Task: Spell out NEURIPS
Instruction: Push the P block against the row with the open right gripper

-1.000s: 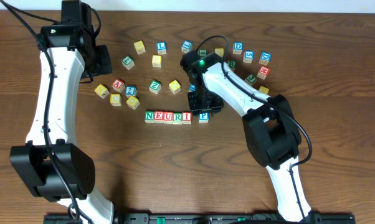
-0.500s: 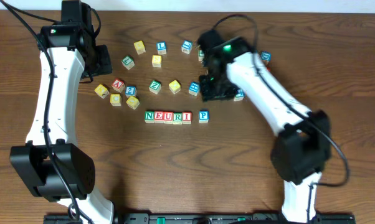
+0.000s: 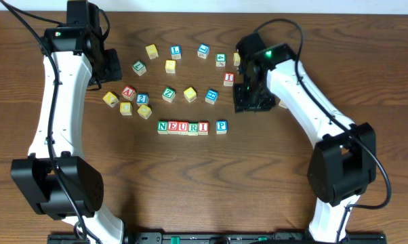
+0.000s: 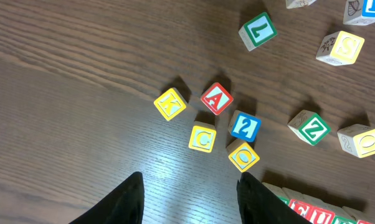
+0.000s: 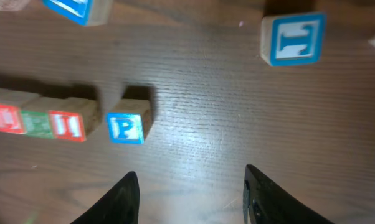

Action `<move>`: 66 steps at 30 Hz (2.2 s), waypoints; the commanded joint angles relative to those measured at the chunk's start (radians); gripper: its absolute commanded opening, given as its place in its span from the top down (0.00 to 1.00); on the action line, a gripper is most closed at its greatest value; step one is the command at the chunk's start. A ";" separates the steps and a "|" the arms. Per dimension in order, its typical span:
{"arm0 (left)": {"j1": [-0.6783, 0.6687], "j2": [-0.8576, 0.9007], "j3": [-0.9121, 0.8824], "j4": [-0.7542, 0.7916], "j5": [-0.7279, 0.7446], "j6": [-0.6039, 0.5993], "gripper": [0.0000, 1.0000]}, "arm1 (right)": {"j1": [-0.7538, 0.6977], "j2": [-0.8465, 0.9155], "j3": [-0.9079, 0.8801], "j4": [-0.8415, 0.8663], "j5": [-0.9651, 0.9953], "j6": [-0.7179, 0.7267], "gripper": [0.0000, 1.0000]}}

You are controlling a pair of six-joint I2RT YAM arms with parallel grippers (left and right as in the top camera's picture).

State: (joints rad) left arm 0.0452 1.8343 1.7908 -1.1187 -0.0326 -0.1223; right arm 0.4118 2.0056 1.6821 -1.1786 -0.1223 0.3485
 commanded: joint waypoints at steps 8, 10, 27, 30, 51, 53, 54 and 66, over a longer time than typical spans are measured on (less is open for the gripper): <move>0.004 -0.019 0.026 -0.002 -0.012 0.013 0.53 | 0.009 0.013 -0.216 0.240 -0.039 0.066 0.57; 0.004 -0.019 0.026 -0.002 -0.010 0.013 0.53 | 0.011 0.013 -0.238 0.273 -0.039 0.067 0.58; 0.004 -0.019 0.026 -0.002 -0.004 0.013 0.53 | 0.047 0.059 -0.290 0.357 -0.072 0.200 0.59; 0.004 -0.019 0.026 -0.002 -0.004 0.013 0.53 | 0.051 0.060 -0.290 0.357 -0.071 0.206 0.59; 0.004 -0.019 0.026 -0.002 -0.004 0.013 0.52 | 0.071 0.069 -0.290 0.368 -0.114 0.204 0.61; 0.004 -0.019 0.026 -0.002 -0.004 0.013 0.53 | 0.077 0.069 -0.290 0.375 -0.117 0.205 0.61; 0.004 -0.019 0.026 -0.002 -0.004 0.013 0.52 | 0.080 0.069 -0.290 0.381 -0.117 0.207 0.62; 0.004 -0.019 0.026 -0.002 -0.004 0.013 0.52 | 0.083 0.069 -0.290 0.402 -0.116 0.295 0.59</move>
State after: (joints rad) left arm 0.0452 1.8343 1.7908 -1.1187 -0.0322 -0.1223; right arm 0.4896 2.0579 1.3991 -0.7795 -0.2344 0.6090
